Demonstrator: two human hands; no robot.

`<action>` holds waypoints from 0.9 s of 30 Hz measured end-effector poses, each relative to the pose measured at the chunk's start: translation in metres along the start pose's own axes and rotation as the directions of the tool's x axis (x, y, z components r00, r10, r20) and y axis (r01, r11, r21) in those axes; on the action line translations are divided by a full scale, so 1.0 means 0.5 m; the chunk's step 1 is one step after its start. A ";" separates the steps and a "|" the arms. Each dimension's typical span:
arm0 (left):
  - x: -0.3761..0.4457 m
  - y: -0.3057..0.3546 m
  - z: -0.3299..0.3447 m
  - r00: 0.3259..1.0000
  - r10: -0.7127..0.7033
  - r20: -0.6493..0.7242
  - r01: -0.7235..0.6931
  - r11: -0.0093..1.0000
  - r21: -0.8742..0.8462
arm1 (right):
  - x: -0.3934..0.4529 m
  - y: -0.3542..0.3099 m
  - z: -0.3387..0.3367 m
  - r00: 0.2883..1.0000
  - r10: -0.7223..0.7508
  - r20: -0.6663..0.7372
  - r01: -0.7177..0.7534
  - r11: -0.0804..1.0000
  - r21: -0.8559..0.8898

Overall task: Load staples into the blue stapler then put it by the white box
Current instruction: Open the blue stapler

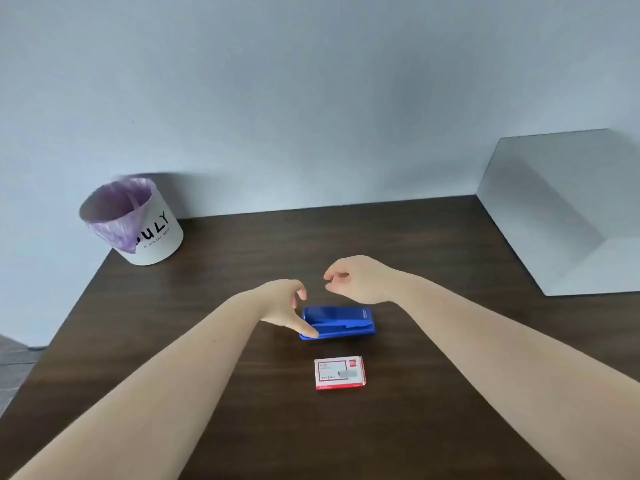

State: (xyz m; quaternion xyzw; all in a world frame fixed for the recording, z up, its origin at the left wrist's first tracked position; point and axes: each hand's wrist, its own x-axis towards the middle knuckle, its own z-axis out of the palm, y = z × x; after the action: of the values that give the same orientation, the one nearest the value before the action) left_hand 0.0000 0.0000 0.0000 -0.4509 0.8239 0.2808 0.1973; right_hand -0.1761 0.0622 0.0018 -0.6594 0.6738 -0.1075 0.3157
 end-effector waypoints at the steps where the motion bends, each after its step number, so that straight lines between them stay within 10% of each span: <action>1: 0.003 0.001 0.010 1.000 0.017 0.013 -0.017 1.000 0.011 | 0.002 0.003 0.010 1.000 -0.013 0.013 0.012 1.000 0.007; 16: 0.042 -0.070 0.189 0.809 0.159 -0.565 -0.350 0.904 -0.246 | -0.017 0.015 0.147 0.907 -0.339 -0.249 0.267 0.922 -0.281; 27: 0.009 -0.104 0.212 0.699 0.088 -0.709 -0.289 0.943 -0.168 | -0.084 0.018 0.119 0.803 -0.161 -0.573 0.377 0.883 0.281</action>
State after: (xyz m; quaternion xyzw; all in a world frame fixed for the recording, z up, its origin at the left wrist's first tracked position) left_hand 0.0497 0.0425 -0.0985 -0.4577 0.8339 0.2187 -0.2176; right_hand -0.1527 0.1197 -0.0376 -0.6191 0.5979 -0.4599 0.2186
